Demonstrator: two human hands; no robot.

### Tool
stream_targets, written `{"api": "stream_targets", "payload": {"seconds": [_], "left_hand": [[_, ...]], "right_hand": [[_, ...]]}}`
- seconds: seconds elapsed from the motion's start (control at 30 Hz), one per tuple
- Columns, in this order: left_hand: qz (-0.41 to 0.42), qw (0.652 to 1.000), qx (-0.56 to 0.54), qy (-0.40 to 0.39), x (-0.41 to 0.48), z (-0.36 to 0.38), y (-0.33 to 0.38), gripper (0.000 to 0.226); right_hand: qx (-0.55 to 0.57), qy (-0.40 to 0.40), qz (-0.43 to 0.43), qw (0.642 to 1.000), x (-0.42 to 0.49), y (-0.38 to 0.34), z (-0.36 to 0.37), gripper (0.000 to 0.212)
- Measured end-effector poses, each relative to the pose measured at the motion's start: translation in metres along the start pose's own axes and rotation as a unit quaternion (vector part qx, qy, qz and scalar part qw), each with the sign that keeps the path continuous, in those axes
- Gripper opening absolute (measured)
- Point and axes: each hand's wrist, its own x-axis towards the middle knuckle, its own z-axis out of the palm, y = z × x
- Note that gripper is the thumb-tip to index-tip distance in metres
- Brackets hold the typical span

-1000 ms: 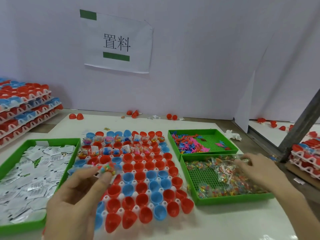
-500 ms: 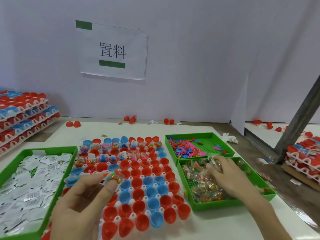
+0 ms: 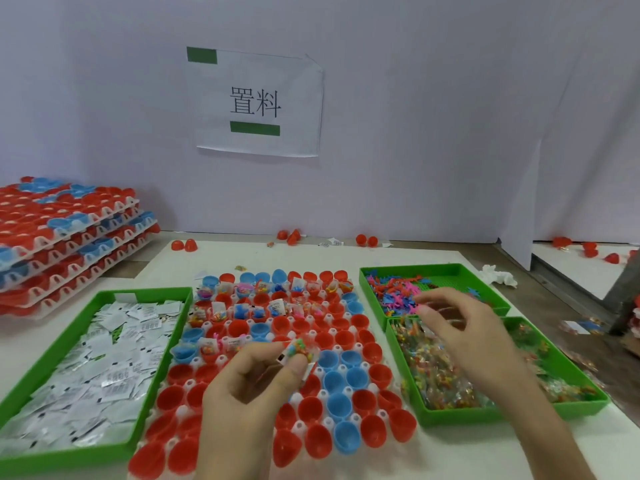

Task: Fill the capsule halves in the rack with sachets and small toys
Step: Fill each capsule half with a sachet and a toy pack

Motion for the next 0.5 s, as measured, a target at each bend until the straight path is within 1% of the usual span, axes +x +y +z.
{"api": "stream_targets", "payload": {"seconds": [0.03,0.1,0.13,0.2,0.23,0.33,0.4,0.43,0.5], "left_hand": [[-0.003,1.000,0.002,-0.006,-0.002,0.005,0.001,0.053],[-0.007,1.000,0.004,-0.027,-0.002,0.014,0.002,0.037],[-0.008,0.999,-0.008,-0.031,-0.001,0.018,0.004,0.030],[-0.012,0.999,-0.027,-0.033,0.001,0.024,0.008,0.026],[-0.006,0.999,-0.031,-0.032,0.000,0.027,0.013,0.025],[0.010,0.999,-0.028,-0.041,-0.005,0.024,0.013,0.027],[0.014,0.999,-0.027,-0.032,-0.008,0.019,0.011,0.030],[0.016,0.999,-0.029,-0.026,-0.010,0.017,0.010,0.037],[0.026,0.999,-0.023,-0.029,-0.012,0.012,0.008,0.060]], "right_hand": [[0.061,-0.039,-0.025,0.997,-0.002,-0.012,0.001,0.010],[0.146,-0.123,-0.082,0.978,-0.006,-0.044,0.004,0.009],[0.182,-0.143,-0.099,0.968,-0.008,-0.052,0.009,0.014],[0.236,-0.147,-0.099,0.955,-0.013,-0.064,0.018,0.027],[0.266,-0.142,-0.093,0.949,-0.018,-0.067,0.023,0.031],[0.356,-0.131,-0.056,0.924,-0.036,-0.073,0.041,0.025],[0.368,-0.120,-0.049,0.921,-0.044,-0.072,0.049,0.022],[0.366,-0.122,-0.050,0.921,-0.046,-0.071,0.051,0.018],[0.376,-0.127,-0.051,0.916,-0.047,-0.070,0.051,0.013]]}}
